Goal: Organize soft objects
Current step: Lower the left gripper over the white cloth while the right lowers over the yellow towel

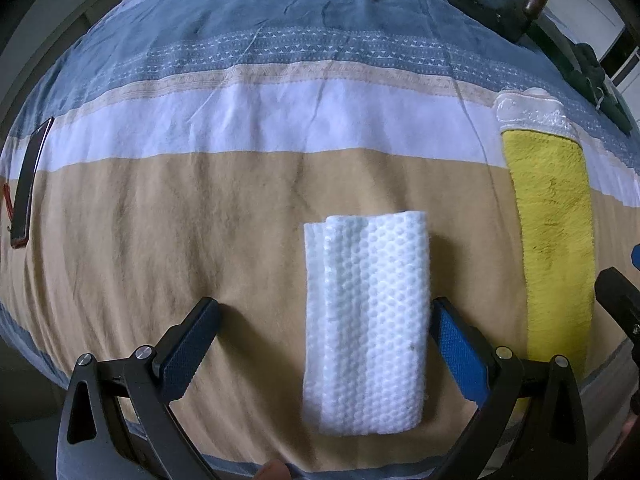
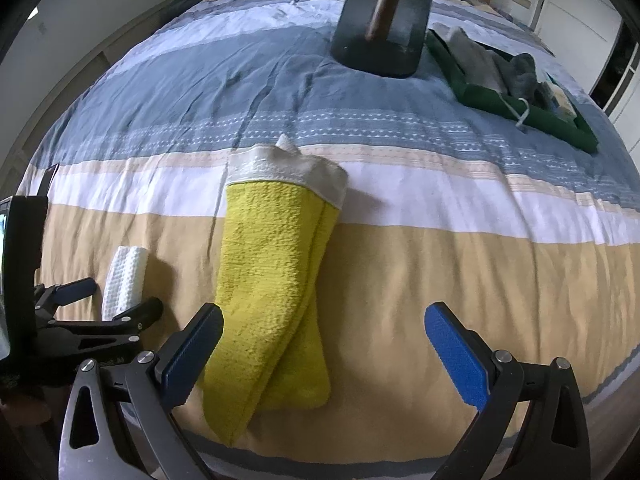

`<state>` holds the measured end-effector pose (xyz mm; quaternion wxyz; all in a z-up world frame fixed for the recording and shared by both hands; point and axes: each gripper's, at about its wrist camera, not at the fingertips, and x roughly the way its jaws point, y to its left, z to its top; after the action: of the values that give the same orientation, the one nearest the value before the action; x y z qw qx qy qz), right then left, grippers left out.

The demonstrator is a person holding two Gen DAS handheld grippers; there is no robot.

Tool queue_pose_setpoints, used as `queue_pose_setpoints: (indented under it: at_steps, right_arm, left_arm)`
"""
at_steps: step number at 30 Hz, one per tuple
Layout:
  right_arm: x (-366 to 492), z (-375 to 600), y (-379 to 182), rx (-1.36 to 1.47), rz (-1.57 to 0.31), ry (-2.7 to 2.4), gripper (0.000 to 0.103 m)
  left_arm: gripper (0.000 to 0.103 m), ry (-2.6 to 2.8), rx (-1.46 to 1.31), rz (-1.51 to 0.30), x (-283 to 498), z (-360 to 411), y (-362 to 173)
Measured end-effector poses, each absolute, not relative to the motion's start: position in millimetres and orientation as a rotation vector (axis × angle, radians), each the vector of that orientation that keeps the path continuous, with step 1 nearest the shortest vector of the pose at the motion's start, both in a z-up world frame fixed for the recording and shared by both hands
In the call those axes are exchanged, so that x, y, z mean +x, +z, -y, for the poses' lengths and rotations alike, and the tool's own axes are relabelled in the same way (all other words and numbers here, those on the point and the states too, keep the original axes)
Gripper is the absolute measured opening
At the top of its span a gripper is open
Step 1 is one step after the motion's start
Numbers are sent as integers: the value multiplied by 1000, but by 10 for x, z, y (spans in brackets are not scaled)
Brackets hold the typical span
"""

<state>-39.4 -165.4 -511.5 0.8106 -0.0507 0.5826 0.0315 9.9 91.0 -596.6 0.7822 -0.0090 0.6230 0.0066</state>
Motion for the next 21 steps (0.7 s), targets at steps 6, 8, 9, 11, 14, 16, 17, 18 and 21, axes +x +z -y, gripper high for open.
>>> queue_pose_setpoints:
  at_steps: [6,8,9,11,14,16,17,18,21]
  right_arm:
    - [-324,1567,-5243,-104,-1255,81,103]
    - [-305,1535,-5290,-103,-1262,82,103]
    - [-291,1521,-5323,-103,-1266,81,103]
    - [-266,1495,-5377,-105,-1269,81,103]
    - [-234,1464,-5462,-107,-1276,79,103]
    - [-214,1449,-5516,-112,-1280,78,103]
    - [-203,1441,-5546,-114,-1281,77,103]
    - [-191,1435,-5579,-114,-1284,74,103]
    - [-161,1421,-5662,-115,-1292,68,103]
  left_arm:
    - [101,10,1,-1335,92,-891,-5989]
    - [101,7,7,-1333,98,-910,-6002]
    - [101,7,8,-1333,108,-924,-6002]
    - [102,6,8,-1333,116,-934,-6012]
    - [102,3,9,-1332,132,-965,-6024]
    - [102,1,16,-1329,138,-973,-6033]
    - [102,2,17,-1328,128,-969,-6032]
    - [102,2,15,-1328,130,-945,-6022]
    - [102,3,14,-1327,127,-927,-6027]
